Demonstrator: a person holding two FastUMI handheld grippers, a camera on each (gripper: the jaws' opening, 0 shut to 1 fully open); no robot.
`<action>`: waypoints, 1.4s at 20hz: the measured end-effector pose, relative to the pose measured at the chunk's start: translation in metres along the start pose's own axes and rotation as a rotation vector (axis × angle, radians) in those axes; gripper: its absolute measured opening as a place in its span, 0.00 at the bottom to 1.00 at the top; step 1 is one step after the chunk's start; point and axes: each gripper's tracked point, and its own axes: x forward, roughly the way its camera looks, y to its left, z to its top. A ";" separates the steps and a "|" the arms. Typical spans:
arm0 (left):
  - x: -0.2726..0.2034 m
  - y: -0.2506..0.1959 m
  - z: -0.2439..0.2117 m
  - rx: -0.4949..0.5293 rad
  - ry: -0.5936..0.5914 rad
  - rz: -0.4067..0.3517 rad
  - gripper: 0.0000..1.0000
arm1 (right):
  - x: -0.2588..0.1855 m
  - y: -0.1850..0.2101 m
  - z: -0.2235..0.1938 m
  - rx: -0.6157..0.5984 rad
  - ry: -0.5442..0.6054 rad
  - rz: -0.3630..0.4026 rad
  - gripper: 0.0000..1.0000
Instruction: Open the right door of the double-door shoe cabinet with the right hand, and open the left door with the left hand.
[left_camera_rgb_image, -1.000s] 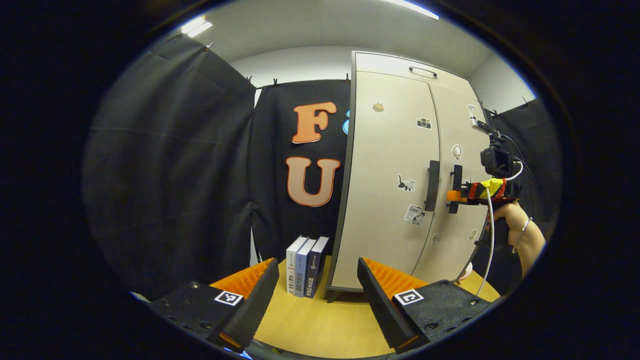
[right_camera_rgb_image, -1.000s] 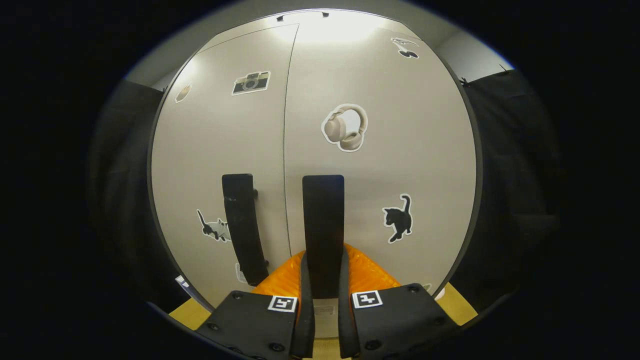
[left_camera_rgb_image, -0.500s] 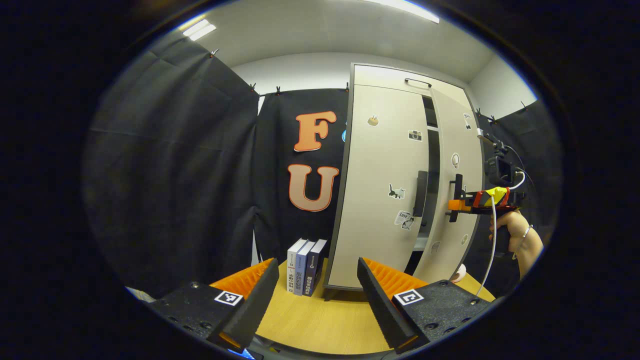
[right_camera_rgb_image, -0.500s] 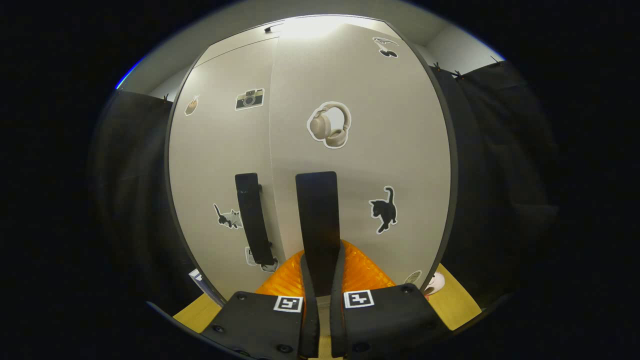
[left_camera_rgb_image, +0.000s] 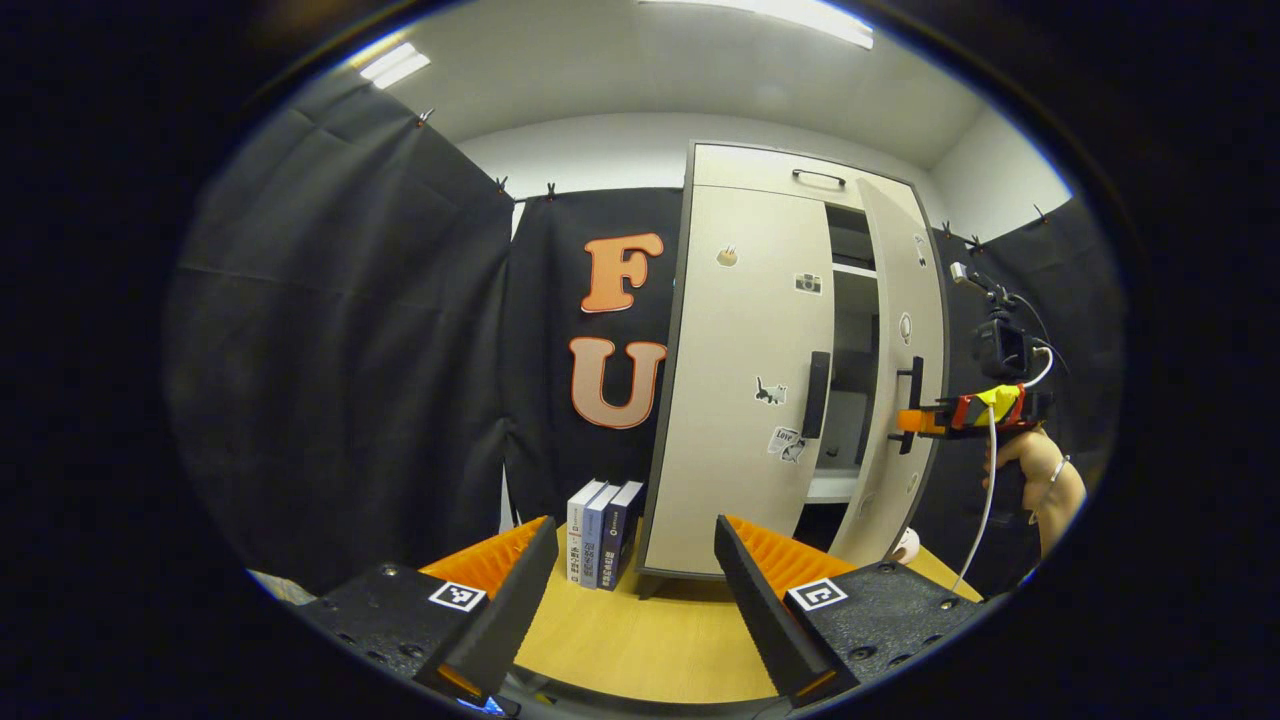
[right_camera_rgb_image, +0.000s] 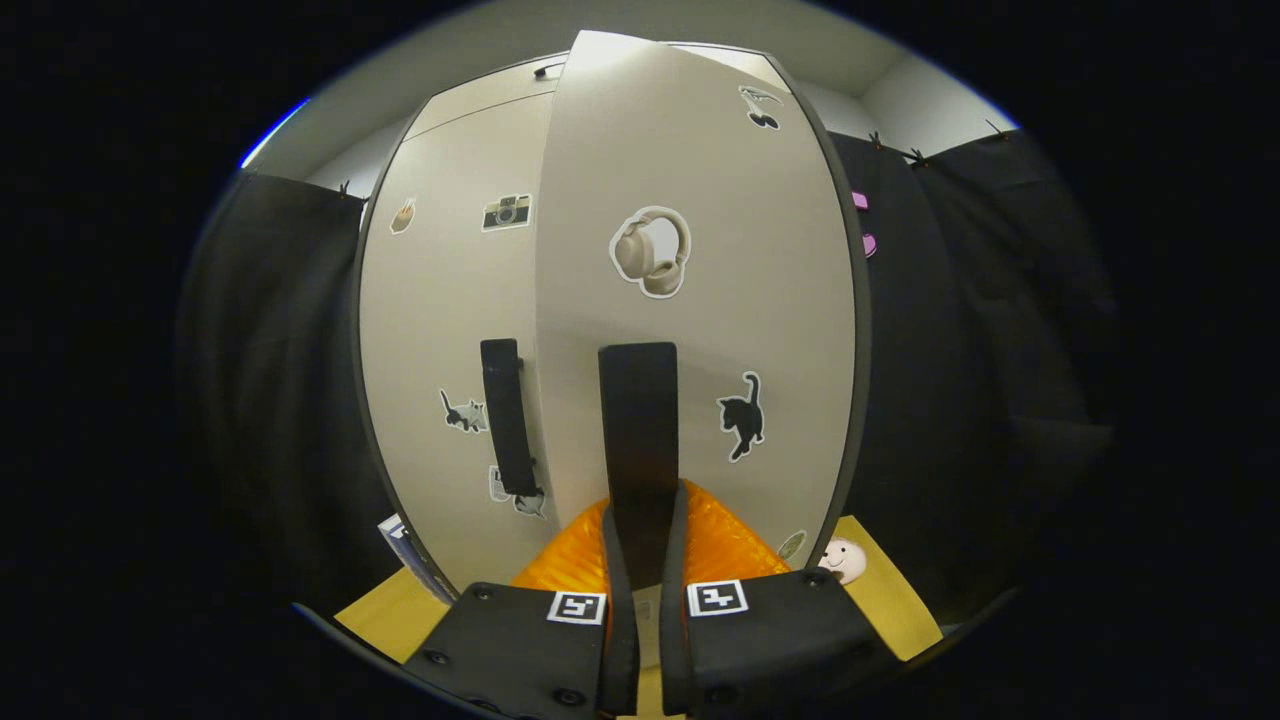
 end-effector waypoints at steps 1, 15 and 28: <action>-0.002 -0.001 -0.001 -0.001 0.000 0.001 0.94 | -0.002 -0.001 0.001 0.000 -0.005 -0.002 0.17; -0.003 -0.042 0.001 -0.008 0.005 -0.042 0.94 | -0.023 -0.027 0.002 -0.004 -0.031 -0.023 0.16; -0.001 -0.090 0.004 -0.011 0.007 -0.067 0.94 | -0.034 -0.056 0.001 0.014 -0.033 -0.057 0.07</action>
